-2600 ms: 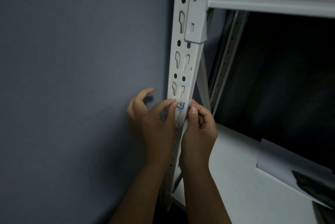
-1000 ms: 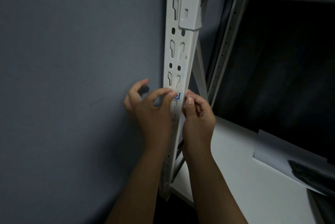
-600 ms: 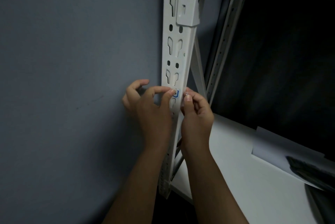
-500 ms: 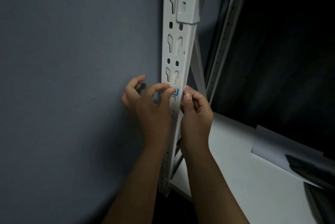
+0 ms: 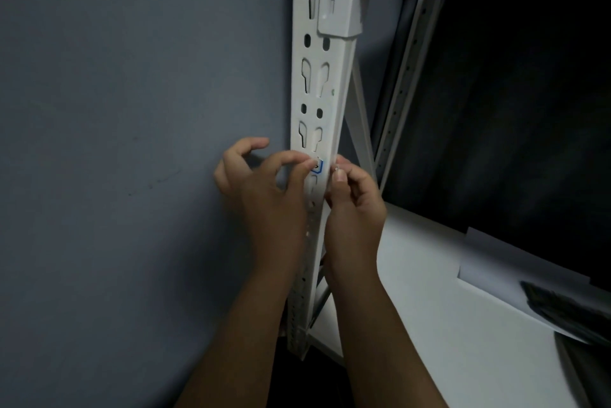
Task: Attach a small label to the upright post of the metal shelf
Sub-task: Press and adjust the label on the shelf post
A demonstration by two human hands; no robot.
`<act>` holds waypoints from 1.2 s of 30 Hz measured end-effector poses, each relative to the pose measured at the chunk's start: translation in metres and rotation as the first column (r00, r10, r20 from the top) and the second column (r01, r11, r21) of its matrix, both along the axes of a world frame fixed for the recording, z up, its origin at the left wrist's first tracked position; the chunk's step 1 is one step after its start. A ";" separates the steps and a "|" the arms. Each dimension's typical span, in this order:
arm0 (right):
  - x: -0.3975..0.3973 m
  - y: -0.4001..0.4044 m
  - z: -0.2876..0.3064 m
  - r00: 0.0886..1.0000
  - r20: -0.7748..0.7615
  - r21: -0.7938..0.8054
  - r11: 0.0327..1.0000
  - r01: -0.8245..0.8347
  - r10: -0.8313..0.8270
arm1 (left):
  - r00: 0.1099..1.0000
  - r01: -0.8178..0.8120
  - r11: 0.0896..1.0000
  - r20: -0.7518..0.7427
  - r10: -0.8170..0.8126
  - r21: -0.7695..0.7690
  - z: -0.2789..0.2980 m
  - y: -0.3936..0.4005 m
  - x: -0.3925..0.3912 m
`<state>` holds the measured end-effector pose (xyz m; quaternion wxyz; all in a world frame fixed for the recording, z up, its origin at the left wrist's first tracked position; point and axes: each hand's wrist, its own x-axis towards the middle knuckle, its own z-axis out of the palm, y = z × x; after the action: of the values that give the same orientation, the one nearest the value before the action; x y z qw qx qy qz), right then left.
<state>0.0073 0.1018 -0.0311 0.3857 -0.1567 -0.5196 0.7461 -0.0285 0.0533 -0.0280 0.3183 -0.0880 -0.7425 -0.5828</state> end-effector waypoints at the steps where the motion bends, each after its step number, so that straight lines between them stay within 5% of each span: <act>1: 0.000 0.000 0.000 1.000 0.003 -0.005 1.000 -0.002 0.002 | 1.000 0.011 0.999 0.009 -0.012 0.040 0.000 -0.001 0.001; 12: -0.005 0.001 -0.006 0.999 0.031 0.065 0.998 0.021 -0.023 | 0.999 0.040 0.996 0.021 -0.042 0.083 0.000 0.004 0.003; 25: -0.003 0.002 -0.005 1.000 0.022 0.054 0.998 0.010 -0.011 | 0.979 -0.135 0.985 -0.168 0.116 -0.109 -0.004 0.005 -0.002; 36: -0.005 0.002 -0.004 0.998 0.057 0.020 1.000 0.017 -0.018 | 0.995 -0.100 0.995 -0.033 0.099 -0.017 -0.007 0.013 -0.003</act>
<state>0.0020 0.1033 -0.0354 0.3786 -0.1789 -0.5363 0.7329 -0.0311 0.0658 -0.0346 0.3578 -0.0631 -0.7462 -0.5579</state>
